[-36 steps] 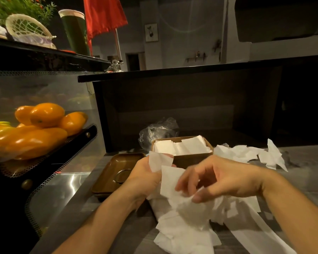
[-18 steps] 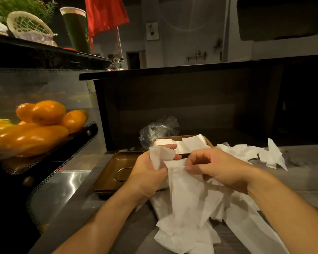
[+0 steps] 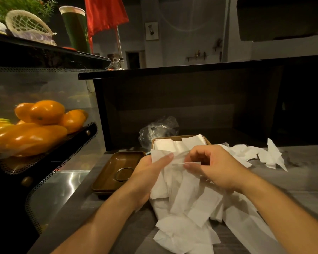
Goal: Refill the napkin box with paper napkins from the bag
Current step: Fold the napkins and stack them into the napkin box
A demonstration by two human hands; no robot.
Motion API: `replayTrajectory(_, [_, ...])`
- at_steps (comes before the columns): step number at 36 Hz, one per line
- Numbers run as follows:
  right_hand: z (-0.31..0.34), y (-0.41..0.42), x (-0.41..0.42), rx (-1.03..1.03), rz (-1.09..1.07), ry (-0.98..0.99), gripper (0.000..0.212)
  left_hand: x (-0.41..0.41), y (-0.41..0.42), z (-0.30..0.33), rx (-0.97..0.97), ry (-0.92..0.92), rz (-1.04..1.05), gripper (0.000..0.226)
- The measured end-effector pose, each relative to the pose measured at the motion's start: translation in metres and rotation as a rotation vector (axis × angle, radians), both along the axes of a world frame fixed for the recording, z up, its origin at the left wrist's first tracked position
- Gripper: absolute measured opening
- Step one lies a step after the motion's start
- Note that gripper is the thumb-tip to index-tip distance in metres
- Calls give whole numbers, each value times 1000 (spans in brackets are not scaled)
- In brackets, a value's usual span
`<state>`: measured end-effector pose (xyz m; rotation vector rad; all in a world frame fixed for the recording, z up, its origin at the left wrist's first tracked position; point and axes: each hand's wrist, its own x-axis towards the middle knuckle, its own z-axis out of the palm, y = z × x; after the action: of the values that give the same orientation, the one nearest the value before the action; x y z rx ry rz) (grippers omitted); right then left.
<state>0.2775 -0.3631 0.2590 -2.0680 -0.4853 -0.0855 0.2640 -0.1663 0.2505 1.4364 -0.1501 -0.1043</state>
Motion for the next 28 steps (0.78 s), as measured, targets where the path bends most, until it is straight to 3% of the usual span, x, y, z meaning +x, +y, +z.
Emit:
replayTrajectory(6, [-3, -1, 3, -76, -40, 0, 3, 1, -2, -3, 118, -99, 98, 10])
replayTrajectory(12, [-1, -3, 3, -71, -59, -7, 2, -8, -4, 4, 54, -120, -45, 14])
replayTrajectory(14, [-2, -2, 3, -89, -54, -15, 2, -7, -5, 1, 79, -117, 20, 4])
replayTrajectory(18, [1, -1, 3, -83, -23, -47, 3, -2, -3, -4, 192, -102, 117, 9])
replayTrajectory(22, [2, 3, 2, 4, -28, -82, 3, -1, -2, -4, 299, -94, 45, 23])
replayTrajectory(28, [-2, 5, 2, 20, -80, -117, 5, -1, -2, -3, 328, -57, 21, 20])
